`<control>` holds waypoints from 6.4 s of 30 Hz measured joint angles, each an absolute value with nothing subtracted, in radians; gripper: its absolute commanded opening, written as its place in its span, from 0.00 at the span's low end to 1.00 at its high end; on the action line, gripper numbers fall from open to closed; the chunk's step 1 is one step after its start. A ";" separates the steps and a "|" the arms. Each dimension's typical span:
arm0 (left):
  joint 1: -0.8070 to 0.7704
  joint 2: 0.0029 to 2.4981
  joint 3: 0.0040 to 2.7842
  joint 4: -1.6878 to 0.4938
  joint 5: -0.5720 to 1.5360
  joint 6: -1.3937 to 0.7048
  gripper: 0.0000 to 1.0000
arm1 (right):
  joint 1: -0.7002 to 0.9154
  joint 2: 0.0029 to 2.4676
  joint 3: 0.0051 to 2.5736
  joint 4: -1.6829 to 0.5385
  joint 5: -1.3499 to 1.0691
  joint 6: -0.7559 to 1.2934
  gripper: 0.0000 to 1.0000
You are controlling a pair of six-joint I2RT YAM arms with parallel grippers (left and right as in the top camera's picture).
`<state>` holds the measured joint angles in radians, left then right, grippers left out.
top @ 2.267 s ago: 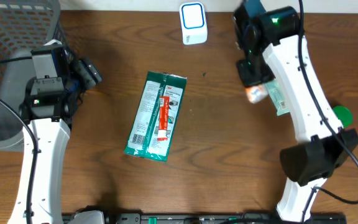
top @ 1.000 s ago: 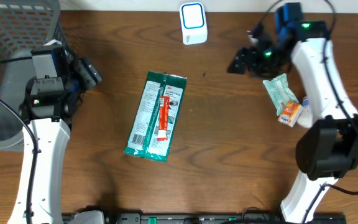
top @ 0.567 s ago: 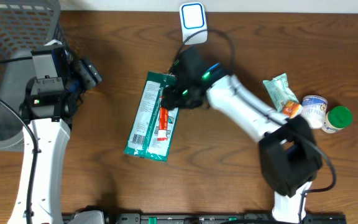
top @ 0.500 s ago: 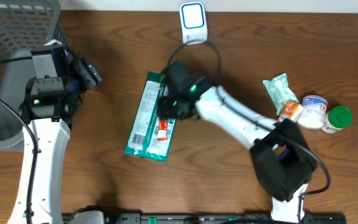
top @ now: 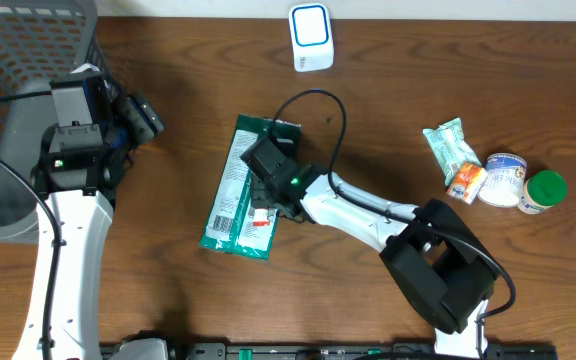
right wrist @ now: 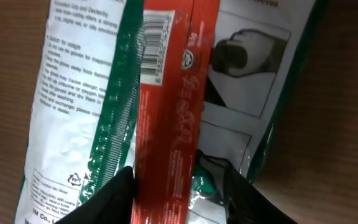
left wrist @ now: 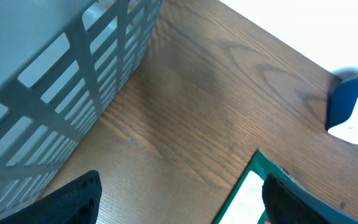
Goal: Scan the item barcode
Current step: 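Reach the right gripper to the red stick and grasp it, then pull the red stick off the glove packet and lift it, then present the red stick to the scanner with the right gripper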
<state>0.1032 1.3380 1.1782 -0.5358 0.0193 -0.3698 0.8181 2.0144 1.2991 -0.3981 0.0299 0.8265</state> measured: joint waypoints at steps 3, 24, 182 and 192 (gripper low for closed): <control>0.103 1.338 1.178 -0.536 0.019 -0.369 0.84 | 0.822 2.014 1.292 -0.391 0.026 0.836 0.33; 0.103 1.338 1.178 -0.536 0.019 -0.369 0.84 | 0.805 1.920 1.248 -0.463 -0.028 0.665 0.18; 0.103 1.339 1.178 -0.536 0.020 -0.369 0.84 | 0.626 2.945 2.727 -0.485 1.143 -0.669 0.01; 0.103 1.339 1.178 -0.536 0.020 -0.369 0.84 | 0.613 2.945 2.726 -0.534 1.123 -0.669 0.01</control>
